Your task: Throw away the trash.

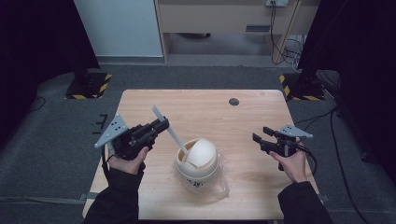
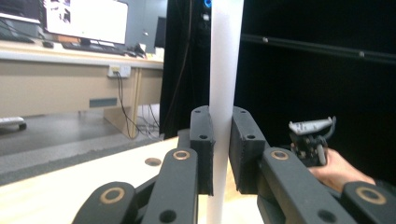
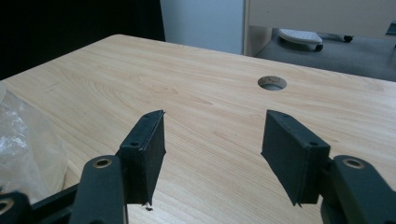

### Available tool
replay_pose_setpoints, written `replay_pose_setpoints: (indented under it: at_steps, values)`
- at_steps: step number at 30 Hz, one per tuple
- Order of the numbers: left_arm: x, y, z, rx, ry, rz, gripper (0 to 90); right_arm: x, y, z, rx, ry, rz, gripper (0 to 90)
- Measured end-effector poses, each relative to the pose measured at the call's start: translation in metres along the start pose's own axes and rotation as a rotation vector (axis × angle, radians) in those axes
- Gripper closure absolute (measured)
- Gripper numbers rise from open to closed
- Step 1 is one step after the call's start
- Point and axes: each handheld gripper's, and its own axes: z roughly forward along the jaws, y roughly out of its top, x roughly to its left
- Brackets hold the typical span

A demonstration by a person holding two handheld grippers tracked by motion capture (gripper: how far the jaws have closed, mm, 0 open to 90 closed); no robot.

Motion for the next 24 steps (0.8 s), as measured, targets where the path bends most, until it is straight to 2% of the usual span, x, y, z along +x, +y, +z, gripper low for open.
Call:
replay_pose_setpoints:
  at_steps: [6,10,14,18,21,24]
  values:
    - [-0.003,-0.022,0.010,0.081,-0.017,0.015,80.4,-0.002,-0.003,0.002,0.020,-0.004,-0.005,39.3]
    - [-0.002,-0.037,0.016,0.133,-0.012,0.034,80.0,-0.002,-0.005,0.002,0.028,-0.005,-0.012,39.3]
    - [0.004,-0.047,0.018,0.162,-0.002,0.012,78.0,-0.001,-0.006,0.003,0.038,-0.004,-0.013,39.2]
    - [0.010,-0.050,0.013,0.147,0.014,0.004,64.3,-0.002,-0.007,0.002,0.042,-0.010,-0.017,38.0]
    - [0.015,-0.050,0.004,0.128,0.019,0.024,49.3,-0.003,-0.008,0.002,0.048,-0.020,-0.015,36.1]
    - [0.023,-0.053,-0.008,0.123,0.051,0.025,40.2,-0.004,-0.009,0.001,0.057,-0.032,-0.020,35.0]
